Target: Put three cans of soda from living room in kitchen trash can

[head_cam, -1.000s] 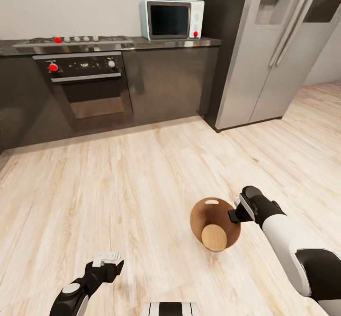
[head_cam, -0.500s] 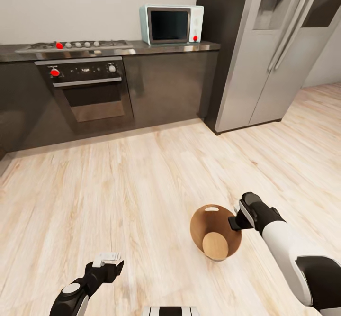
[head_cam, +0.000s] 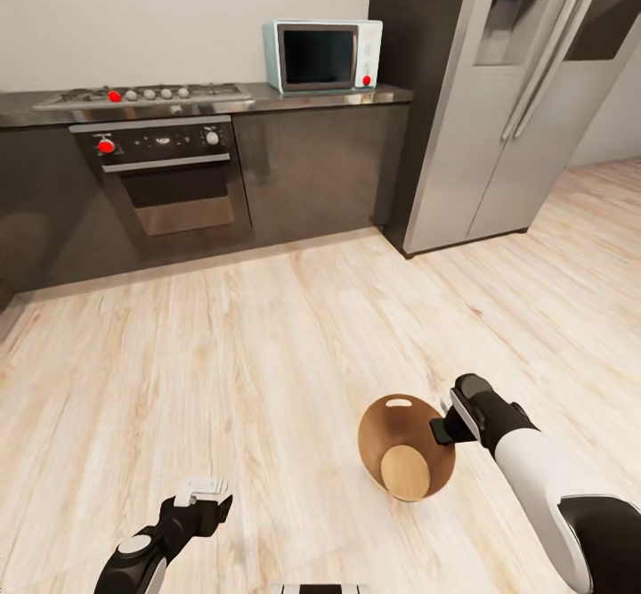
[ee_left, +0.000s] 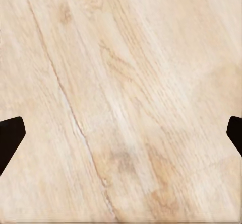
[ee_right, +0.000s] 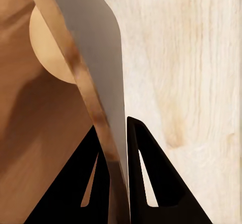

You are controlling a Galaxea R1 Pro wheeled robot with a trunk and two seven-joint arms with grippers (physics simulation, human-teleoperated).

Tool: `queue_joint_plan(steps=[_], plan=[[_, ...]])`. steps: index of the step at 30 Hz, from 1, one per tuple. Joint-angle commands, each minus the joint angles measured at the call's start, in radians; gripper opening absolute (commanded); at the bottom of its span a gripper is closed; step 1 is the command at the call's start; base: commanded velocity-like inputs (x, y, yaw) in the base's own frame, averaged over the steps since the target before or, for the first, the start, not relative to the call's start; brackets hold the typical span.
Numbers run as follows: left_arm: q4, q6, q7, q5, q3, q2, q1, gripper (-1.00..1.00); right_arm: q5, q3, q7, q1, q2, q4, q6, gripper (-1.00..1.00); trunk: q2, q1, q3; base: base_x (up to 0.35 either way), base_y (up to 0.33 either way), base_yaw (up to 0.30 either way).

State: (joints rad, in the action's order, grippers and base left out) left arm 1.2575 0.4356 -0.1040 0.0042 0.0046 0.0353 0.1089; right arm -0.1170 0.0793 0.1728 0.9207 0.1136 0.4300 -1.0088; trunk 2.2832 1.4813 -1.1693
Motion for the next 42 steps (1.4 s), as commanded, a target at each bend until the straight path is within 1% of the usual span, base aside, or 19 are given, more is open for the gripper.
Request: queue_joint_plan(steps=[1, 8, 29, 32, 35, 42], plan=[[-0.001, 0.000, 0.000, 0.000, 0.000, 0.000, 0.000, 1.00, 0.017, -0.002, 0.007, 0.000, 0.000, 0.000, -0.001, -1.00, -0.007, -0.004, 0.003, 0.000, 0.000, 0.000], [-0.001, 0.000, 0.000, 0.000, -0.001, 0.000, 0.000, 1.00, 0.018, -0.003, 0.007, -0.001, 0.001, -0.001, 0.000, -1.00, -0.056, -0.031, 0.025, 0.000, 0.000, 0.000], [-0.009, 0.000, 0.000, 0.000, -0.002, 0.000, 0.000, 1.00, 0.020, -0.003, 0.008, -0.047, -0.006, 0.007, 0.005, -1.00, -0.203, -0.111, 0.091, 0.000, 0.000, 0.000], [-0.009, 0.000, 0.000, 0.000, -0.002, 0.000, 0.000, 1.00, 0.020, -0.003, 0.008, -0.051, -0.009, 0.008, 0.018, -1.00, -0.224, -0.123, 0.103, 0.000, 0.000, 0.000], [-0.009, -0.001, -0.001, -0.001, -0.002, 0.000, 0.000, 1.00, 0.020, -0.003, 0.008, -0.069, -0.010, 0.008, 0.039, -1.00, -0.245, -0.134, 0.116, 0.000, 0.000, 0.000], [-0.009, -0.001, -0.001, 0.000, -0.001, 0.000, 0.000, 1.00, 0.020, -0.004, 0.008, -0.078, -0.008, 0.009, 0.047, -1.00, -0.294, -0.161, 0.142, 0.000, 0.000, 0.000]])
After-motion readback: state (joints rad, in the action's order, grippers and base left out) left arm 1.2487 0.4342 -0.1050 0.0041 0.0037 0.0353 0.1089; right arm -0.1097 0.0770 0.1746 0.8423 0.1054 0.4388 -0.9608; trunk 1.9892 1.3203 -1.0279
